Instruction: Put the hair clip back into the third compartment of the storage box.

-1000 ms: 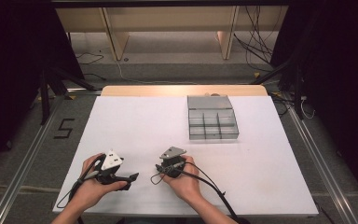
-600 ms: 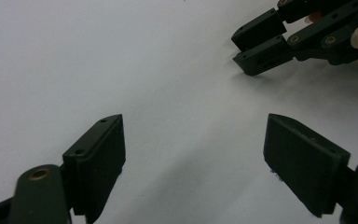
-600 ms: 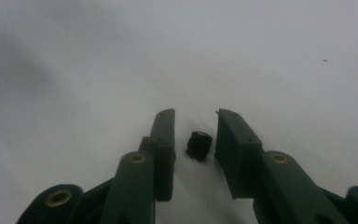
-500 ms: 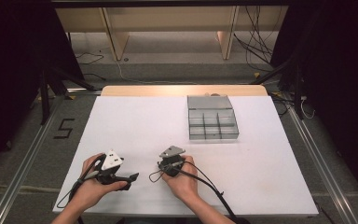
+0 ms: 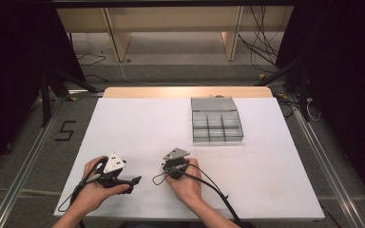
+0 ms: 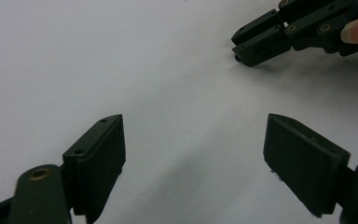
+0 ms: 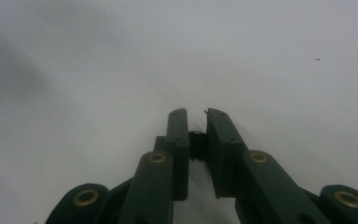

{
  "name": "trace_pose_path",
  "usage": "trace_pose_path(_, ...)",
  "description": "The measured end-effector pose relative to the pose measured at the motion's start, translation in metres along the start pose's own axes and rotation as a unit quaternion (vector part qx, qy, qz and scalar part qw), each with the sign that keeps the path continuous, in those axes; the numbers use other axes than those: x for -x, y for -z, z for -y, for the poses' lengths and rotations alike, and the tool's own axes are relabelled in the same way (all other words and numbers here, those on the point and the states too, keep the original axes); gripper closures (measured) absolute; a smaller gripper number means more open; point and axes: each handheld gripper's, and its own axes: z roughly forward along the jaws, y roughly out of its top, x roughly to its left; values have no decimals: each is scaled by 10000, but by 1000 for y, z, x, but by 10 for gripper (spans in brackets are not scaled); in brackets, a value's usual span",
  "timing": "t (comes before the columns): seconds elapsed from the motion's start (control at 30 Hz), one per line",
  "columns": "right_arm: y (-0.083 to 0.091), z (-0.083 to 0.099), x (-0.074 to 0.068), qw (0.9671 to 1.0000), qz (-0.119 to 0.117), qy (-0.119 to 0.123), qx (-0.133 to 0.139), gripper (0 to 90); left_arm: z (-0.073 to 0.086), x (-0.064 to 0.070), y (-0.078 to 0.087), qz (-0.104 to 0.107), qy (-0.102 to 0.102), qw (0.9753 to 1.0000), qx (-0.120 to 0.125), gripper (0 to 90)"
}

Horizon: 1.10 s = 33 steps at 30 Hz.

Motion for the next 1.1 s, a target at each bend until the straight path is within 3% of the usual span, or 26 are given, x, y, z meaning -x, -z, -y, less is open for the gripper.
trace_pose_path(1.1,10,-5,7,9993,-160,-61,326,809,0,0,0,-11,-7,10000,6,207)
